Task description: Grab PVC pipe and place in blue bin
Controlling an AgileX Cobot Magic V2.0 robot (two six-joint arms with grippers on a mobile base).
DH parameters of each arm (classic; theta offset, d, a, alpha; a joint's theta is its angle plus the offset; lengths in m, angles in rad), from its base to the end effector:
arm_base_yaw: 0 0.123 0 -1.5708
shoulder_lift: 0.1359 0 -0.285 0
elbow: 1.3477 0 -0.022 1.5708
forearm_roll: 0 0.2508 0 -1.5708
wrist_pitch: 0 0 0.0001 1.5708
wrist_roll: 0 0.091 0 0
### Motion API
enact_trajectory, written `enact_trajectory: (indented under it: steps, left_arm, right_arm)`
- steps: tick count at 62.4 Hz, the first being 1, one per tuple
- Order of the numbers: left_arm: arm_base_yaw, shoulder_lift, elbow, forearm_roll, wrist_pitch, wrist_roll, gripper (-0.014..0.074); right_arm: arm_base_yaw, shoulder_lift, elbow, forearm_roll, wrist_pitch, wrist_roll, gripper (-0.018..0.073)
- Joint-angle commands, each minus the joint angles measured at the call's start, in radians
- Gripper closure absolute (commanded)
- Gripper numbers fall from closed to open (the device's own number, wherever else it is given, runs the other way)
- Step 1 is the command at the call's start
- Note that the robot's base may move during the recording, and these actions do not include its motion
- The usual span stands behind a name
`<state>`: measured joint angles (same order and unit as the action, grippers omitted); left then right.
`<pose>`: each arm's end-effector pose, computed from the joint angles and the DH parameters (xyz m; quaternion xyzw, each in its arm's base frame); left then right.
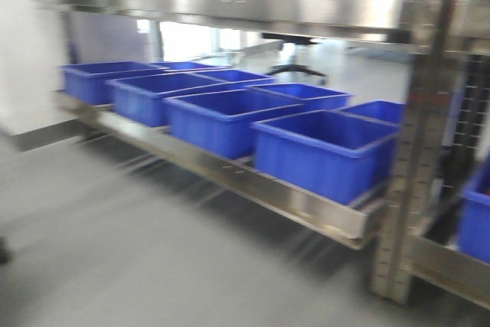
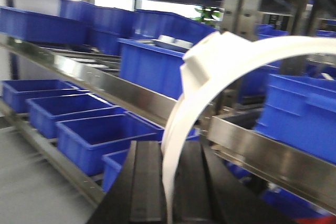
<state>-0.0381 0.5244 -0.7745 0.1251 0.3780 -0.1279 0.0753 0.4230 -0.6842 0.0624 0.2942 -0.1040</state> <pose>0.0952 0.0006 0.3980 -0.0064 0.7204 -0.0006 0.6936 0.0771 0.0075 0.3853 -0.0476 0.6858 0.0175 0.7260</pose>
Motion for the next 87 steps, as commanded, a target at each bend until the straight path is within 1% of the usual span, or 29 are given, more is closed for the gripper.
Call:
enact_trajectory:
  steps: [1,87]
  left_arm:
    - [0.003,-0.004,-0.011,-0.007,-0.028,-0.002,0.0707]
    - [0.003,-0.004,-0.011,-0.007,-0.028,-0.002,0.0707]
  right_arm:
    - [0.005,-0.004,-0.008,-0.01,-0.017,0.001,0.07]
    - [0.005,-0.004,-0.008,-0.01,-0.017,0.001,0.07]
